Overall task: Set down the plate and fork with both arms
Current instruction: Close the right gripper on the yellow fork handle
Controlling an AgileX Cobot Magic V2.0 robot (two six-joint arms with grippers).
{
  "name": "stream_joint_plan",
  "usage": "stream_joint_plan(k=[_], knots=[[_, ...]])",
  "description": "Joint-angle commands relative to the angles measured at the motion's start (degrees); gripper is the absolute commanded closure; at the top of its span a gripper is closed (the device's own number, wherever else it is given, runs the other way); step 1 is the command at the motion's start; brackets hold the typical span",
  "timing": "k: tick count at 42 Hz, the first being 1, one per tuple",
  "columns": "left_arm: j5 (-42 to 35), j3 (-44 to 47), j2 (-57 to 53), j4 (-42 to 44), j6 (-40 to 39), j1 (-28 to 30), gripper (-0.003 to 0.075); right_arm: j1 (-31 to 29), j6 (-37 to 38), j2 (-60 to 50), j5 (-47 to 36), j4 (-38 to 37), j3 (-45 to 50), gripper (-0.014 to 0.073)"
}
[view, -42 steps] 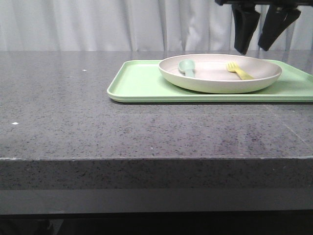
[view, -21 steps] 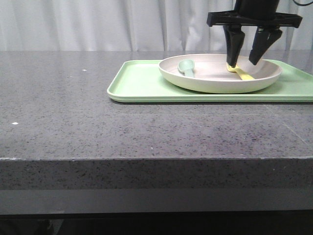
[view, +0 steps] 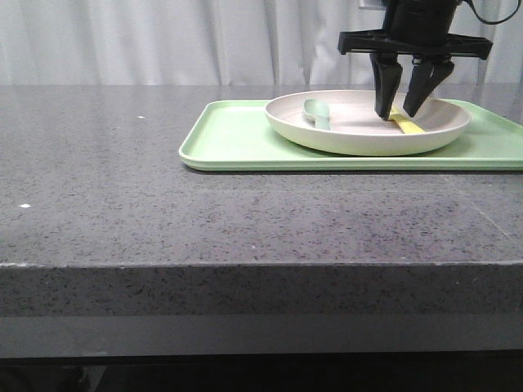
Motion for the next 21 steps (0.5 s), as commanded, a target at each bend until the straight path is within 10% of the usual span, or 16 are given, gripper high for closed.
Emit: stream_joint_plan(k=[1,21], knots=[[-3.8,-1.6,-0.3,-1.7,0.1,0.2,0.0397,-0.7,0.0,-3.0,5.5,0.0,-2.1,0.0287],[-3.8,-1.6,-0.3,-1.7,0.1,0.2,0.0397,-0.7,0.0,-1.3,5.6,0.0,-2.1,0.0341]])
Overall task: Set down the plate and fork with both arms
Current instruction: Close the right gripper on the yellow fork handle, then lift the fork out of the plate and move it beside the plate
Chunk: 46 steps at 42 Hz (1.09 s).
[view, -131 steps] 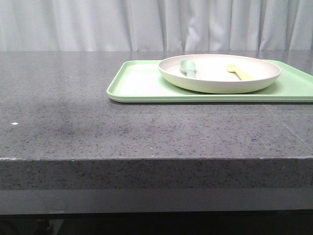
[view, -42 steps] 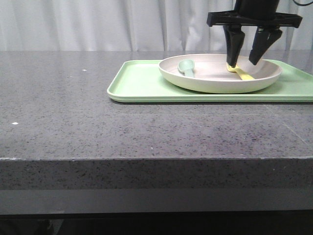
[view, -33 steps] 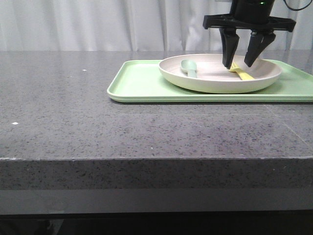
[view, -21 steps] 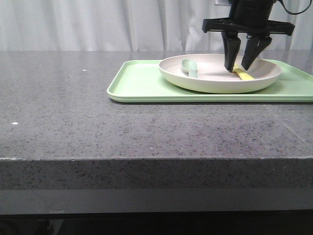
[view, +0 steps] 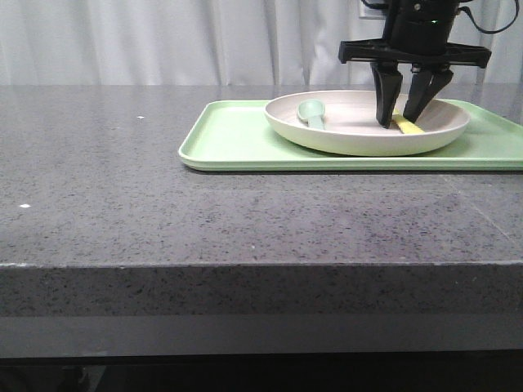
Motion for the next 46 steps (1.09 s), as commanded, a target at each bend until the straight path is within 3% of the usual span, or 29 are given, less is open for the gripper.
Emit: stream_joint_plan(k=[1,10,36,46], knots=[[-3.8,-1.6,-0.3,-1.7,0.1,0.2,0.0397,-0.4,-0.1,-2.9,5.3,-0.1,-1.5,0.0358],[-3.8,-1.6,-0.3,-1.7,0.1,0.2,0.0397,-0.4,-0.1,-3.0,5.3,-0.1,-1.5,0.0466],[-3.8,-1.6,-0.3,-1.7,0.1,0.2,0.0397,-0.7,-3.2,-11.4,5.3,-0.2,-1.5,0.0466],[-3.7,-1.6,-0.3,-1.7,0.1,0.2,0.0411,-4.9,-3.7,-17.7,5.3,-0.3,-0.1,0.0466]])
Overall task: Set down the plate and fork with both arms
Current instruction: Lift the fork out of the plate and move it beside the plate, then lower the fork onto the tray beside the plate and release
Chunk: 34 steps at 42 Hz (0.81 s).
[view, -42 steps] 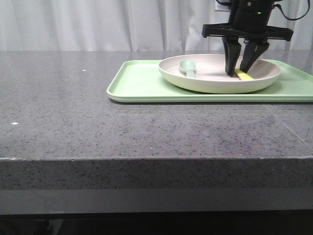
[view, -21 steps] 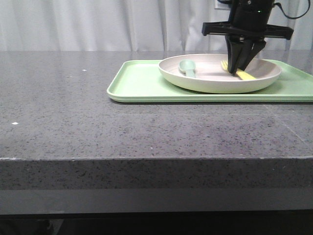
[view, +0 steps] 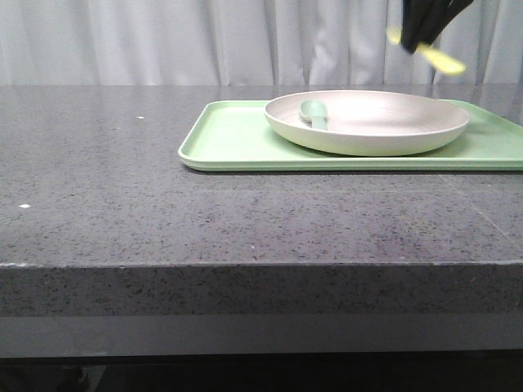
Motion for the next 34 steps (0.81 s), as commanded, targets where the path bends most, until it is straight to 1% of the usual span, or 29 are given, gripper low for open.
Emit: stream_joint_plan(k=[1,7,16,24,28,34], knots=[[-3.7,-1.6,-0.3,-1.7,0.1,0.2,0.0416,-2.8,-0.9,-6.5,5.1,-0.8,0.3,0.0466],[-3.7,-1.6,-0.3,-1.7,0.1,0.2,0.0445,-6.4,-2.5,-9.8,5.1,-0.8,5.5,0.0466],[-3.8,-1.6,-0.3,-1.7,0.1,0.2,0.0483,-9.7,-3.8,-9.7,4.8,-0.5,12.3,0.0466],[-3.8,-1.6,-0.3,-1.7,0.1,0.2,0.0511,-10.0,-4.4,-6.5,3.3,0.2,13.6,0.0466],[-3.8,-1.6,-0.3,-1.7,0.1,0.2,0.0512,-10.0,-5.0,-4.7,2.5,1.9,13.6,0.0466],[-3.8,-1.6,-0.3,-1.7,0.1,0.2,0.0512,-10.0,-5.1,-2.4,0.9,2.2,13.6,0.0466]])
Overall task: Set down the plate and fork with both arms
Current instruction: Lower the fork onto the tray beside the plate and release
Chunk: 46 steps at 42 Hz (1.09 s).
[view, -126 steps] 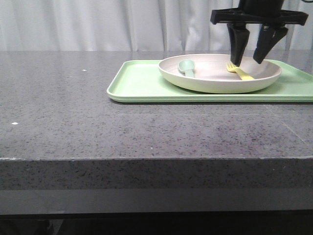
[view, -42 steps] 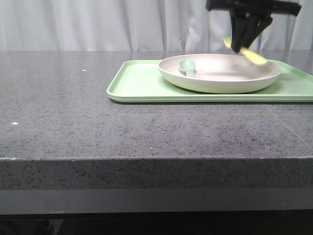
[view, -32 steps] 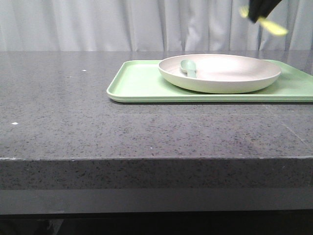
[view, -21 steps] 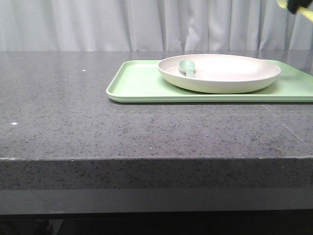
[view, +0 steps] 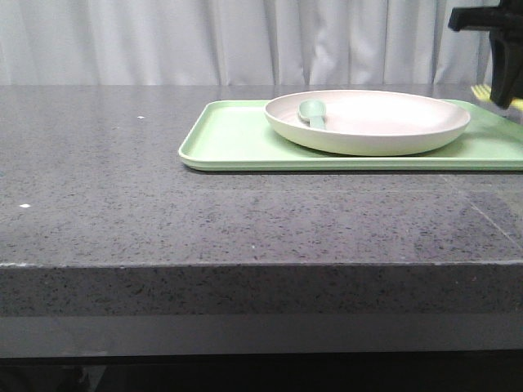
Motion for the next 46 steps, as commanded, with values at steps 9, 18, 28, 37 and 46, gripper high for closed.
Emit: stream_joint_plan(k=[9,18,28,37,46], knots=[[-3.8,-1.6,-0.3,-1.7,0.1,0.2,0.0512,-0.4,-1.0,-0.8,-1.0,0.7,-1.2,0.0462],[-3.8,-1.6,-0.3,-1.7,0.1,0.2,0.0512,-0.4,-1.1,1.2,-1.1,1.6,-1.2,0.0461],[-3.8,-1.6,-0.3,-1.7,0.1,0.2,0.0512,-0.4,-1.6,1.2,-1.2,1.6,-1.3,0.0230],[-3.8,-1.6,-0.3,-1.7,0.1,0.2,0.0512,-0.4,-2.1,0.4,1.2,1.6,-2.5,0.0180],[-3.8,-1.6,-0.3,-1.7,0.1,0.2,0.0512,0.8,-3.8,-5.0,5.0,1.6,-2.3,0.0180]])
